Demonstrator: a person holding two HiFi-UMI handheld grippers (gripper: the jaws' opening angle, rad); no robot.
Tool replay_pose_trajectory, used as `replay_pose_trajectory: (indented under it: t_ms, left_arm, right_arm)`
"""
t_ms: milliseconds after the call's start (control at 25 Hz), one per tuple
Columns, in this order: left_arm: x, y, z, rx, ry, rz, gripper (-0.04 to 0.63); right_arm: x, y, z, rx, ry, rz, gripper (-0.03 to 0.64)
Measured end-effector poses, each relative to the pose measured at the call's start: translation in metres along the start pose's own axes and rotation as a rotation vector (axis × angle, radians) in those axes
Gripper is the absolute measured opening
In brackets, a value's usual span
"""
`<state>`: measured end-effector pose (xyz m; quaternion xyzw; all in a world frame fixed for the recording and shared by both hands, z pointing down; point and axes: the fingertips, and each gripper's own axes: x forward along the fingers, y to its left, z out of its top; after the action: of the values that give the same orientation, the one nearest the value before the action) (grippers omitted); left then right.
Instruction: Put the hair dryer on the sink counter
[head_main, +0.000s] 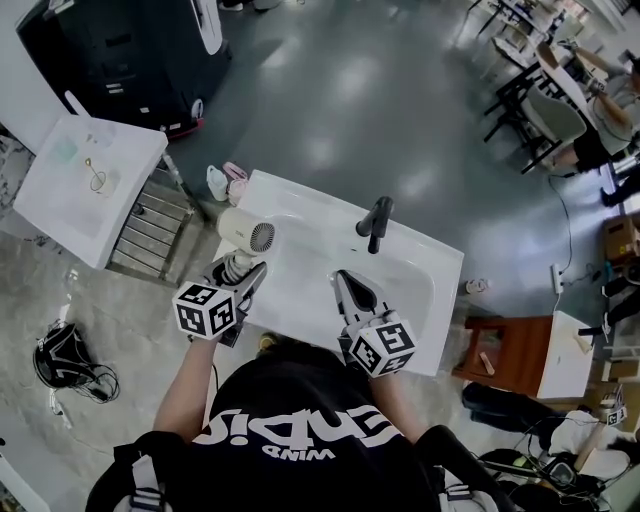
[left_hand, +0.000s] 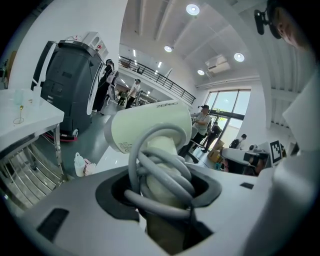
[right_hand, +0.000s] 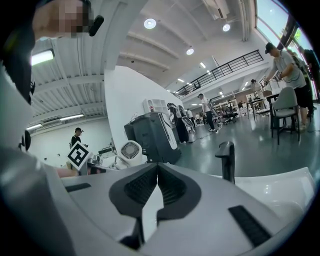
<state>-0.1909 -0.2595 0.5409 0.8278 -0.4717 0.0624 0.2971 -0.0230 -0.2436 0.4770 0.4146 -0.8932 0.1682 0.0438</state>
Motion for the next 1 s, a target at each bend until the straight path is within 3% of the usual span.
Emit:
replay_pose_trajectory:
  t_ms: [1000]
  left_arm:
    - [0.084,0.063,-0.025,0.103,0.210,0.065,0.253]
  right_arm:
    - [0.010,-0.012,0.000,0.013,0.001,0.004,0.018]
